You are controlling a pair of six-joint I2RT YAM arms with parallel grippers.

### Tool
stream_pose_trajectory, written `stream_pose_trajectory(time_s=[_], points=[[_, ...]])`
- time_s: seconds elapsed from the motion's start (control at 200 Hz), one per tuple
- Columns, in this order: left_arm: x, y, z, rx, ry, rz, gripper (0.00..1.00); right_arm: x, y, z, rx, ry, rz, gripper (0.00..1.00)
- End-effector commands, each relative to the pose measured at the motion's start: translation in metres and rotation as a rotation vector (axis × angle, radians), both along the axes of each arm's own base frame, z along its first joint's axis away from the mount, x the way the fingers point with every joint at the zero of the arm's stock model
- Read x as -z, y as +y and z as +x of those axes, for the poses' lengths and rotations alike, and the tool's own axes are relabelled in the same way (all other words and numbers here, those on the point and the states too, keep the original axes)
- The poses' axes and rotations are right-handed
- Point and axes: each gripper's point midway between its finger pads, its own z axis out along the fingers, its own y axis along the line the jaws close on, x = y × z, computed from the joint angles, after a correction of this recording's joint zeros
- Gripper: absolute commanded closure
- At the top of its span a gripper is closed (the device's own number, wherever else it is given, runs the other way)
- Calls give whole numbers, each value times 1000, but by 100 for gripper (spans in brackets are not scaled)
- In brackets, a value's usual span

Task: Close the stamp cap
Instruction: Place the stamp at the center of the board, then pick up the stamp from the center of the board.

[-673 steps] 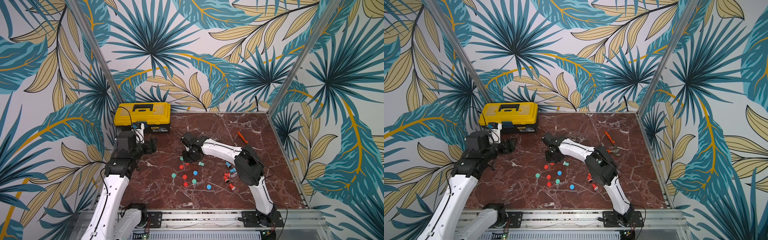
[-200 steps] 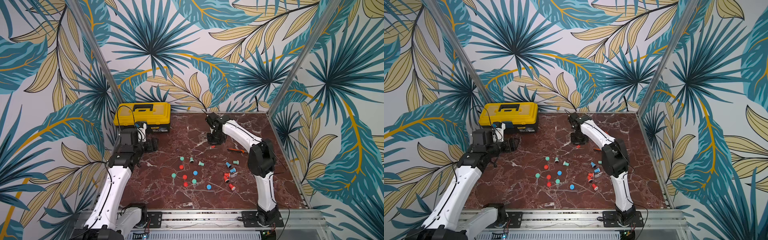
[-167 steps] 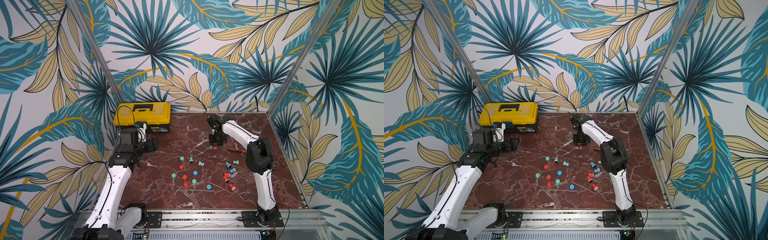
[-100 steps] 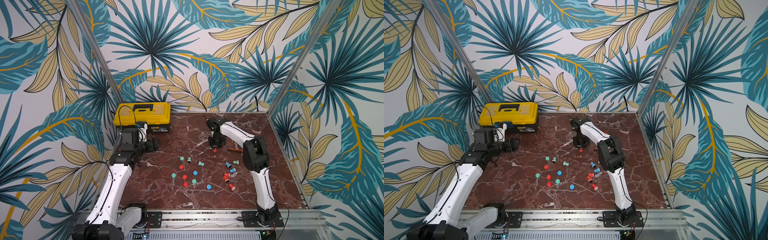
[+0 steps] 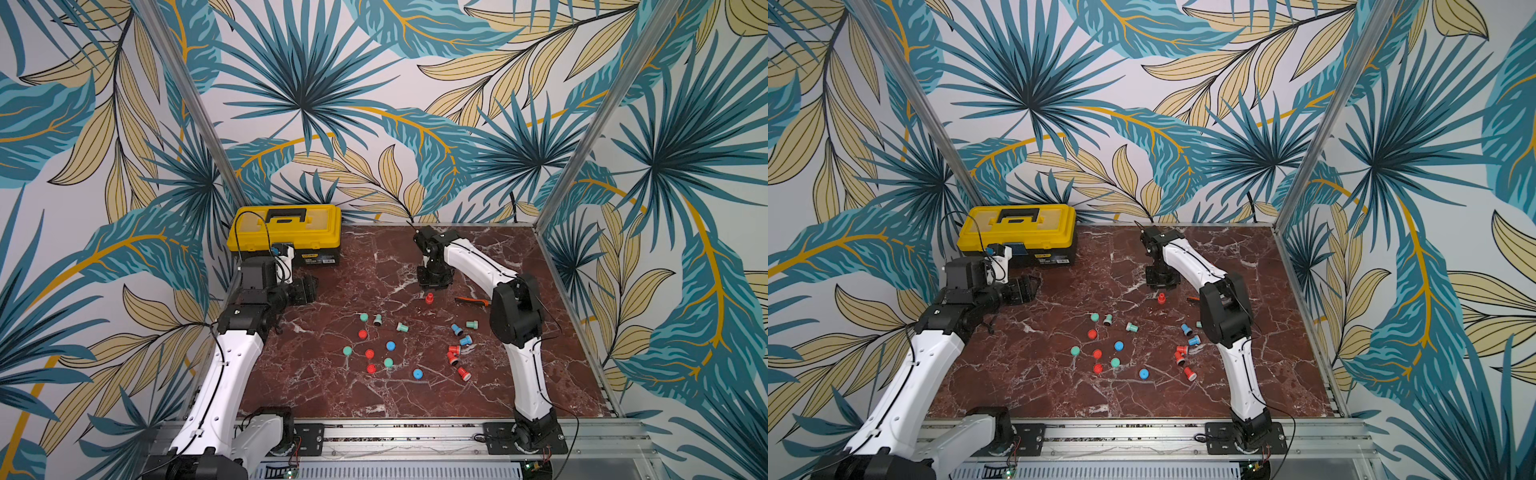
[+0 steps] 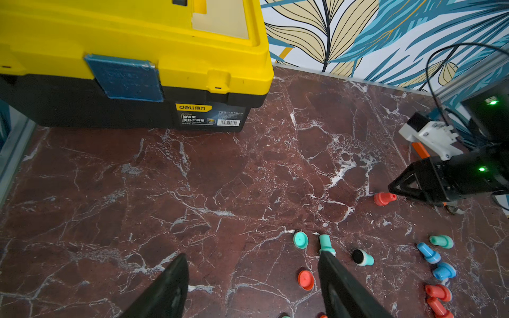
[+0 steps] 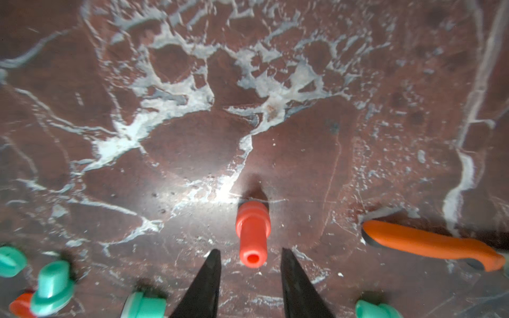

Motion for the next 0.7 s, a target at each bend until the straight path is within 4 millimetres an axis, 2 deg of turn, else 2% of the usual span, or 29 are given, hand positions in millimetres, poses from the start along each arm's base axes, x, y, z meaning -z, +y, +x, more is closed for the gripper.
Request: stream_pose_trajectory(time_s=[0.0,0.23,0.541,0.631,0.696], points=[[-7,0,-1,11,-35,-10,24,-36,-4,-22,-14,-35,2,62],[-11,-6,-5,36,-49,-32,24,-44,-19,-72,-19,-32,-33,63],[-6,-21,-23,92,-46,-102,24,-19,-40,-158,-13,27,-75,66],[-8,-22,-28,91,-56,-113,24,-9,-42,-177,-20,47,-70,66],[-7,-20,-32,77,-63,-114,24,-2,-40,-183,-29,59,-59,66]])
